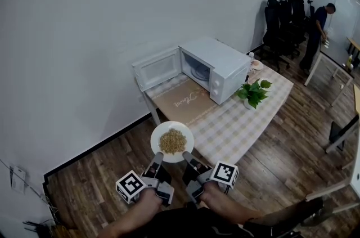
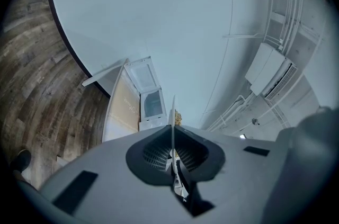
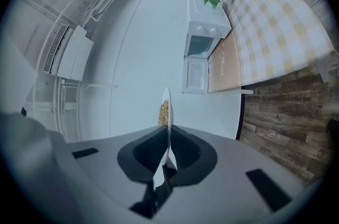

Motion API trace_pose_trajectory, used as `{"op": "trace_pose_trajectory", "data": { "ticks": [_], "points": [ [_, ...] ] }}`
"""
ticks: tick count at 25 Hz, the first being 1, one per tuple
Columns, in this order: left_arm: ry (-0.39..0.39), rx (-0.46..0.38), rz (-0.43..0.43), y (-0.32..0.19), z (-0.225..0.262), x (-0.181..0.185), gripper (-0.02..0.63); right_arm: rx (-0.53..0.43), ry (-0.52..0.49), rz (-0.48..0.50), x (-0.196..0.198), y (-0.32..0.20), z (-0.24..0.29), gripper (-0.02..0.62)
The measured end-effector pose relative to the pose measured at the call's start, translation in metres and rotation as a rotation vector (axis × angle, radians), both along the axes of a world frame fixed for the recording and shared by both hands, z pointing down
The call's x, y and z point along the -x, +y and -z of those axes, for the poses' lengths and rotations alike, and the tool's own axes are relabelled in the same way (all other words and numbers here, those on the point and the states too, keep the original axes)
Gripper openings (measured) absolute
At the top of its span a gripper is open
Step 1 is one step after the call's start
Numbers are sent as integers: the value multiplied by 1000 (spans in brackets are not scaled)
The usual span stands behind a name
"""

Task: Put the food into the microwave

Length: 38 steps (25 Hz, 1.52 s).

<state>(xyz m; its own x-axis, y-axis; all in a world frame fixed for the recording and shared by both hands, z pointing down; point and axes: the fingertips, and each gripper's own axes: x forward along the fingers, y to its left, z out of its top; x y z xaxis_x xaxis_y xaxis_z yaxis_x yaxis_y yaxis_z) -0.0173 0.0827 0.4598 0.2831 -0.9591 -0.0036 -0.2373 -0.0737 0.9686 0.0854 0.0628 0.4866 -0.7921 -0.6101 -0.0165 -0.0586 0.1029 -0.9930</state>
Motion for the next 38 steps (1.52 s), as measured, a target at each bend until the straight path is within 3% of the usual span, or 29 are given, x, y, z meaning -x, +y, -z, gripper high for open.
{"op": "trace_pose_trajectory", "data": {
  "ticks": [8, 17, 38],
  "points": [
    [-23, 26, 12, -31, -6, 1, 21, 28, -11, 11, 0, -31, -4, 23],
    [10, 22, -16, -79, -14, 15, 21, 21, 11, -26, 15, -77, -11, 23],
    [49, 28, -131, -199, -25, 101, 21, 26, 30, -156, 97, -183, -15, 21]
  ]
}}
